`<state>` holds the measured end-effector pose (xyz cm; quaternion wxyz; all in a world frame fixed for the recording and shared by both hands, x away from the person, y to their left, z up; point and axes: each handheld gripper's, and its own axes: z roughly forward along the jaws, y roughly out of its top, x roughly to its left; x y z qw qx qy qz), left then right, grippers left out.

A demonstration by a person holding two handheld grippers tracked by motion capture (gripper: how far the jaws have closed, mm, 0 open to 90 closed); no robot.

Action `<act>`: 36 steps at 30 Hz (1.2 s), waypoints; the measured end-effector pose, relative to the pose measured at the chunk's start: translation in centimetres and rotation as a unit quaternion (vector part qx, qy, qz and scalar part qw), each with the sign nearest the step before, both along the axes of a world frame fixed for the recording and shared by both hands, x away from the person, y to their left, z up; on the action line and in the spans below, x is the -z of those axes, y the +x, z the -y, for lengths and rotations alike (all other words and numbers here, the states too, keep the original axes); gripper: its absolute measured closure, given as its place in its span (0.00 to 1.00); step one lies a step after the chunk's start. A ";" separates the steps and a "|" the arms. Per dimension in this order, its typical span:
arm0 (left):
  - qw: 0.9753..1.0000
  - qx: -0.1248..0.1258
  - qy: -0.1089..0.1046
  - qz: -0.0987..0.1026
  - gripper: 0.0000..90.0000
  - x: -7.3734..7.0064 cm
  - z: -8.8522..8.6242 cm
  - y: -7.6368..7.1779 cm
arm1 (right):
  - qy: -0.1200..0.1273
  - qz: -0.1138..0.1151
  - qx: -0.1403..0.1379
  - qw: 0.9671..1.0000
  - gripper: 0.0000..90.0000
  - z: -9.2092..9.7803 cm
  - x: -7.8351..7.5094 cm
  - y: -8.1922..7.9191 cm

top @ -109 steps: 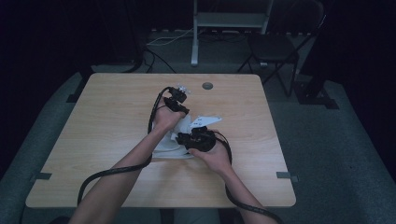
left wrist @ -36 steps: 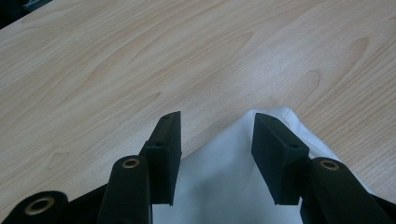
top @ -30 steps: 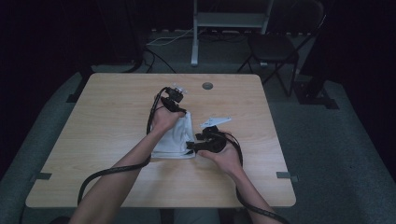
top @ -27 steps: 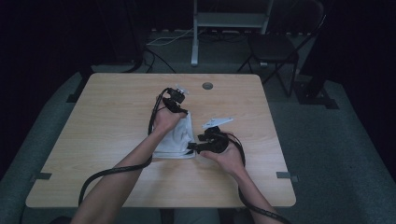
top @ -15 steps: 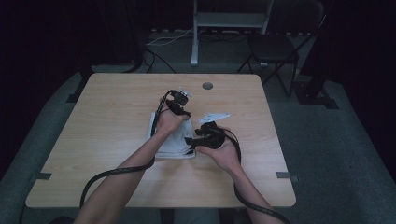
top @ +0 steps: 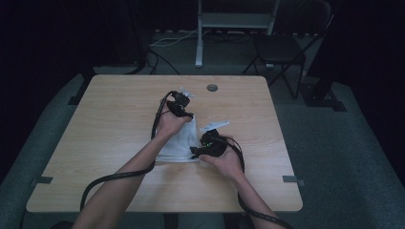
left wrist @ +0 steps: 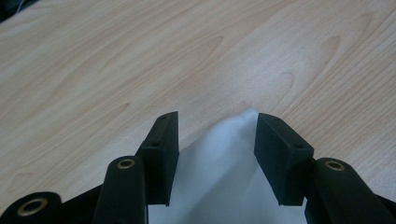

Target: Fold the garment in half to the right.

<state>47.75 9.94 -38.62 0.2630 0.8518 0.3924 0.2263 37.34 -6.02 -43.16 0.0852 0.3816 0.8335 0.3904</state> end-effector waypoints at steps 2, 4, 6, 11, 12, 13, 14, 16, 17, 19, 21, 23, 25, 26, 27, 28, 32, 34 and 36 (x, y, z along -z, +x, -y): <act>1.000 -0.001 -0.004 0.009 0.54 -0.7 -0.7 -0.3 | -0.001 0.000 0.001 1.000 0.51 -0.1 0.0 0.1; 1.000 -0.001 -0.005 0.011 0.54 -1.0 -1.0 -0.4 | -0.002 0.001 0.001 1.000 0.51 -0.2 0.0 0.1; 1.000 -0.009 -0.013 0.018 0.53 -1.7 -1.8 -0.7 | -0.003 0.000 0.000 1.000 0.51 -0.3 -0.1 0.1; 1.000 -0.008 -0.012 0.015 0.51 -2.5 -4.0 -1.5 | 0.002 -0.001 0.004 1.000 0.51 -0.3 0.0 0.0; 1.000 -0.008 -0.016 0.014 0.51 -2.5 -4.3 -1.7 | 0.003 -0.001 0.004 1.000 0.51 -0.3 0.0 0.1; 1.000 -0.006 -0.019 0.018 0.49 -2.4 -4.9 -2.4 | 0.003 -0.002 0.005 1.000 0.51 -0.3 0.0 0.1; 1.000 -0.010 -0.022 0.017 0.48 -2.3 -5.3 -2.9 | 0.003 -0.001 0.005 1.000 0.50 -0.3 0.0 0.1; 1.000 -0.011 -0.019 0.015 0.45 -2.0 -6.0 -3.6 | 0.002 0.001 0.005 1.000 0.50 -0.3 0.0 0.1; 1.000 -0.013 -0.019 0.018 0.45 -1.7 -6.3 -3.9 | 0.004 -0.001 0.006 1.000 0.50 -0.3 0.0 0.1; 1.000 -0.016 -0.009 0.020 0.44 -1.4 -7.0 -4.7 | 0.005 -0.002 0.007 1.000 0.50 -0.3 0.1 0.1; 1.000 -0.018 -0.008 0.019 0.44 -1.1 -7.7 -5.4 | 0.005 -0.001 0.006 1.000 0.50 -0.3 0.1 0.1; 1.000 -0.019 -0.004 0.019 0.43 -1.0 -8.2 -6.1 | 0.006 -0.001 0.006 1.000 0.49 -0.4 0.1 0.1; 1.000 -0.020 -0.001 0.020 0.43 -0.7 -8.6 -6.7 | 0.006 -0.002 0.006 1.000 0.49 -0.4 0.1 0.1; 1.000 -0.021 0.004 0.022 0.43 -0.6 -8.8 -7.1 | 0.006 -0.003 0.006 1.000 0.49 -0.4 0.1 0.1; 1.000 -0.020 0.005 0.022 0.43 -0.4 -8.9 -7.5 | 0.007 -0.002 0.006 1.000 0.49 -0.4 0.1 0.1; 1.000 -0.019 0.005 0.019 0.43 -0.1 -9.0 -7.9 | 0.008 -0.001 0.006 1.000 0.49 -0.4 0.1 0.1; 0.999 -0.020 0.013 0.022 0.43 0.4 -9.8 -9.5 | 0.008 -0.002 0.008 1.000 0.49 -0.4 0.2 0.1; 0.999 -0.024 0.005 0.026 0.42 0.7 -10.2 -10.3 | 0.009 -0.003 0.009 1.000 0.49 -0.4 0.1 0.1; 0.999 -0.023 0.002 0.026 0.42 1.0 -10.5 -11.0 | 0.009 -0.004 0.010 1.000 0.49 -0.4 0.2 0.1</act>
